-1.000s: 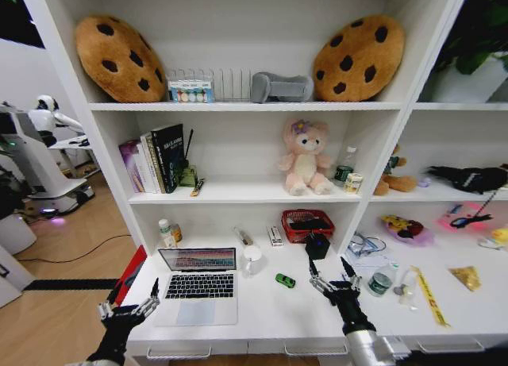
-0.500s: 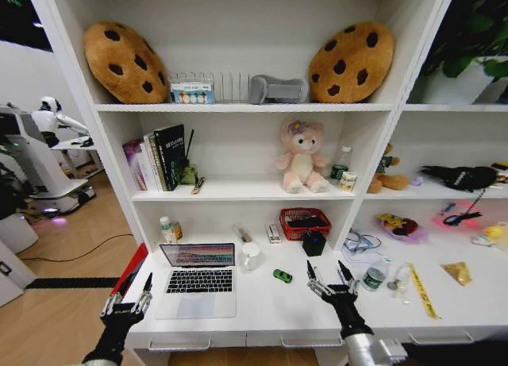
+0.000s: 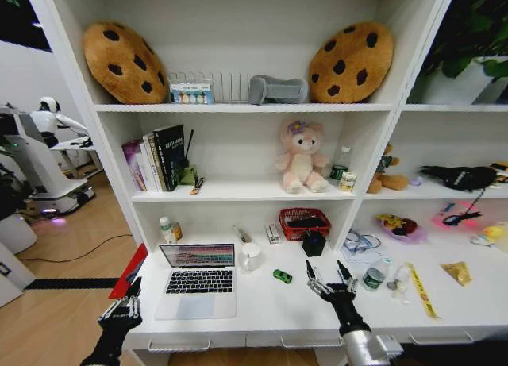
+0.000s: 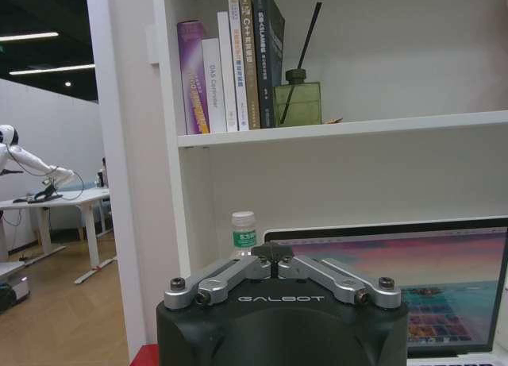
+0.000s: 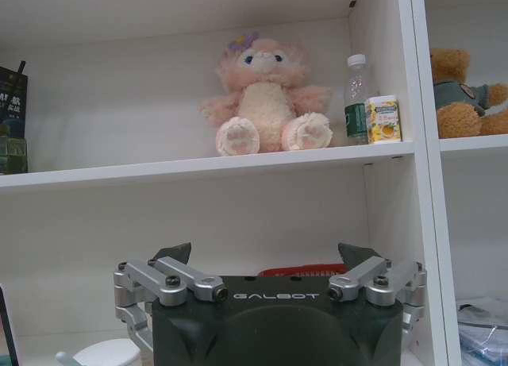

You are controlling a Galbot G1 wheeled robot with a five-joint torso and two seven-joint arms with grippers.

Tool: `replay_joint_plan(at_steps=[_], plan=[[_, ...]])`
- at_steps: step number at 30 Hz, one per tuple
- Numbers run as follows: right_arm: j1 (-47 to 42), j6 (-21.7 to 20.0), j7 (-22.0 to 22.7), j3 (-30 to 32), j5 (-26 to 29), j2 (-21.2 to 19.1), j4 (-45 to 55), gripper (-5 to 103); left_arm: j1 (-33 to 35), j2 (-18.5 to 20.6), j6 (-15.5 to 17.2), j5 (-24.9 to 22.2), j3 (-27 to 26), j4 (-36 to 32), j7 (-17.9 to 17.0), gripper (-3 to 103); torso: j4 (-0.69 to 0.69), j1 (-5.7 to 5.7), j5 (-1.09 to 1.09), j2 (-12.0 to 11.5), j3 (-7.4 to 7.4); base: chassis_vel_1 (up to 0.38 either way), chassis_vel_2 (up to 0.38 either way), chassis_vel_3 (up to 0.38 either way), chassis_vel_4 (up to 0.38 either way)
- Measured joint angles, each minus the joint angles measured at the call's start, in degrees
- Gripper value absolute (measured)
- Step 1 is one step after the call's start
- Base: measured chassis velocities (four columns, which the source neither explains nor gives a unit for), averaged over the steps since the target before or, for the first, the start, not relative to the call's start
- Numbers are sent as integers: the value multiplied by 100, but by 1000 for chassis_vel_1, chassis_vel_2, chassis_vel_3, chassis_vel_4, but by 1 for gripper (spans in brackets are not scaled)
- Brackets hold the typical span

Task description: Organize the objects on the table.

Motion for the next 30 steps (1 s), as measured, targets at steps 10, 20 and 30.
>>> replay_joint_plan(at_steps=[10, 20, 30], plan=[[81, 226, -64, 252, -135, -106, -276, 100, -856, 2167, 483, -1366, -689, 1224, -88, 0, 1, 0, -3, 0, 0, 0, 0, 0, 0], [51, 392, -349, 318, -331, -41, -379, 100, -1758, 4095, 694, -1991, -581, 1781, 164, 0, -1, 0, -1, 0, 0, 0, 0, 0, 0], [140, 604, -573, 361, -608, -56, -596, 100, -1923, 5273, 691, -1997, -419, 2163, 1142, 0, 0, 0, 0, 0, 0, 0, 0, 0, 0]])
